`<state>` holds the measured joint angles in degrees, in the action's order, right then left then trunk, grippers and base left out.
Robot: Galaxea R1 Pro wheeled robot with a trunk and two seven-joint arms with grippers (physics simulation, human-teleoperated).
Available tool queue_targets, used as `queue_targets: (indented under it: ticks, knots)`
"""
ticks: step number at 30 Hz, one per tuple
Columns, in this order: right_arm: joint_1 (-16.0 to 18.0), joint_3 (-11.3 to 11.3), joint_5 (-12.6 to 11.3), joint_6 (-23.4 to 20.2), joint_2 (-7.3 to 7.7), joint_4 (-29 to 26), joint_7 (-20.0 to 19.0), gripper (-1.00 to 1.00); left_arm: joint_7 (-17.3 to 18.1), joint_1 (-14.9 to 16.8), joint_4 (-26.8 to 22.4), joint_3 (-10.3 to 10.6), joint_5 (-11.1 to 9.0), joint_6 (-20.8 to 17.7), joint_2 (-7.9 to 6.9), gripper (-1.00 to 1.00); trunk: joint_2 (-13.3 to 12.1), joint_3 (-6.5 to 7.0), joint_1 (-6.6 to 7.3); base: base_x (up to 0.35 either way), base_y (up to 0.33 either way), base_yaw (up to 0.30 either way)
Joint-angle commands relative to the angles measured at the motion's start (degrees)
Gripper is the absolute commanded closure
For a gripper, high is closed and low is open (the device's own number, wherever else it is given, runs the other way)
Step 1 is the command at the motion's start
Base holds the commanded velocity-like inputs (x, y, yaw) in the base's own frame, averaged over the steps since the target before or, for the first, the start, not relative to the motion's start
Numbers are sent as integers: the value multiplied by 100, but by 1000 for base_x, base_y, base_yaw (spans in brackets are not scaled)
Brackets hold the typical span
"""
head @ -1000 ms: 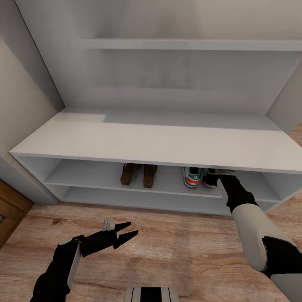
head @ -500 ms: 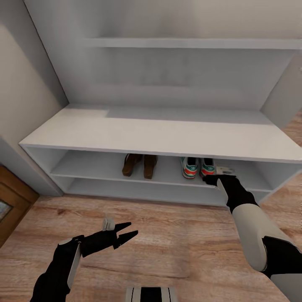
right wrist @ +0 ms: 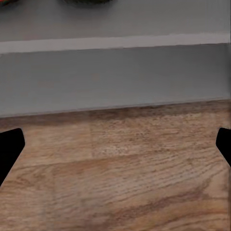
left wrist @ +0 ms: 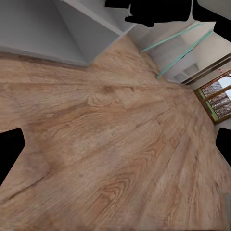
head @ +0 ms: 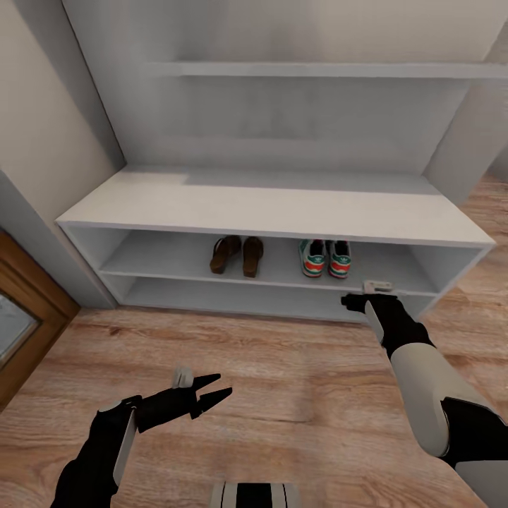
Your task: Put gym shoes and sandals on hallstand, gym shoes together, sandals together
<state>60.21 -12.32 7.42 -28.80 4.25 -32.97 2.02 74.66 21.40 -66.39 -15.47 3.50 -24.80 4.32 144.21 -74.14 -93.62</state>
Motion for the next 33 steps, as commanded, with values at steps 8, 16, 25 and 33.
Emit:
queue_targets:
  ticks: [8,16,25,33]
  knots:
    - [-7,-16,65,-29,-3,-15,-52,-100,46,4,-6,-40,37,-60,8,-100,2,-4,4,-136,0,0]
    - [-17,-16,70,-29,-3,-34,-64,-100,40,4,-6,-45,37,-60,8,-100,2,-4,4,-14,0,0]
    - [-18,-16,32,-29,-3,-116,-70,-100,38,4,-6,-54,38,-60,6,-100,2,-4,4,-1,0,0]
    - [-26,-16,16,-29,-3,-367,-70,-100,32,4,-6,-61,37,-60,6,-100,2,-4,4,0,0,0]
